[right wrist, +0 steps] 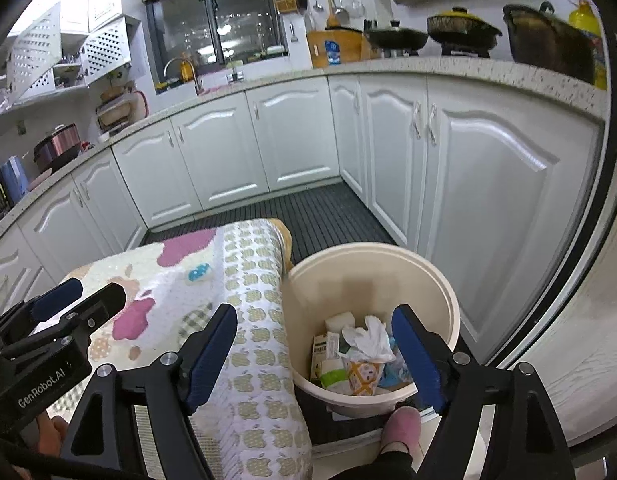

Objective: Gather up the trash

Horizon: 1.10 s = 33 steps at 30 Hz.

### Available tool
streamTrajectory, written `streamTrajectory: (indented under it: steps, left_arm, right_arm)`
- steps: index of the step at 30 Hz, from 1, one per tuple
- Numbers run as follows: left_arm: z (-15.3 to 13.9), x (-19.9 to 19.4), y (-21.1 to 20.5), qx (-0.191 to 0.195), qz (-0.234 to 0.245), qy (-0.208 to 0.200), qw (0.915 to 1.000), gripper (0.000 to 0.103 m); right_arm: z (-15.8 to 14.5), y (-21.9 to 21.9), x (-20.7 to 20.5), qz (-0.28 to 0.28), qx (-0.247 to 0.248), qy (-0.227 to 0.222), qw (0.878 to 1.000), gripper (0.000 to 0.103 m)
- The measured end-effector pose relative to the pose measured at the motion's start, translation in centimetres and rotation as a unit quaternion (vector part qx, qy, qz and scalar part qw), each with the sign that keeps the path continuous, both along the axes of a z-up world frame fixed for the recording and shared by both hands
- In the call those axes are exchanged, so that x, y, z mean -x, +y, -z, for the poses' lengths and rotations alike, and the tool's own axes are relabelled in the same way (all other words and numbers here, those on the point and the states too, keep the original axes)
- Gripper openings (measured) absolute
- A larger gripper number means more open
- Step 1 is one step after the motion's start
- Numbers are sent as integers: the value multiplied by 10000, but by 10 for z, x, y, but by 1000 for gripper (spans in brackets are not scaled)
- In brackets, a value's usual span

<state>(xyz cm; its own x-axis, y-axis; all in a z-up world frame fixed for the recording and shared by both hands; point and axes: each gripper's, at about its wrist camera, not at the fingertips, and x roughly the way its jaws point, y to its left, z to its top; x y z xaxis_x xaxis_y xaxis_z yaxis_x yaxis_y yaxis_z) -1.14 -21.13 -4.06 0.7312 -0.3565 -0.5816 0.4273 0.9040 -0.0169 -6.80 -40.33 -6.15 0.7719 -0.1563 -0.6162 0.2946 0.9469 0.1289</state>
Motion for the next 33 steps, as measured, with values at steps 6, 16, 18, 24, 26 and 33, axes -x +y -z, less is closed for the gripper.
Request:
streamTrajectory:
  steps: [6,16,18,24,26,33]
  left_arm:
    - [-13,15,8,165,-25,-264,9995,68]
    - [-33,30,18,395,-88,-536,9977,68]
    - [-35,32,19,406,-90,-579,9975,68]
    - [-38,36,22,443,-119,-680,9966,68]
    - [-39,36,23,448,-135,-703,9964,68]
    - [-39,36,20,411,-203,-764,9960,68]
  right_arm:
    - [-17,9,15,140,191,-230,9995,78]
    - [-43,20,35,231,483,-734,9959,84]
    - [-47,22,35,224,519,-783,9953,84]
    - [-50,24,37,205,545,-864,9946,85]
    - [-51,24,36,203,559,-875,9944,85]
    - [-54,26,40,194,593,-934,9937,88]
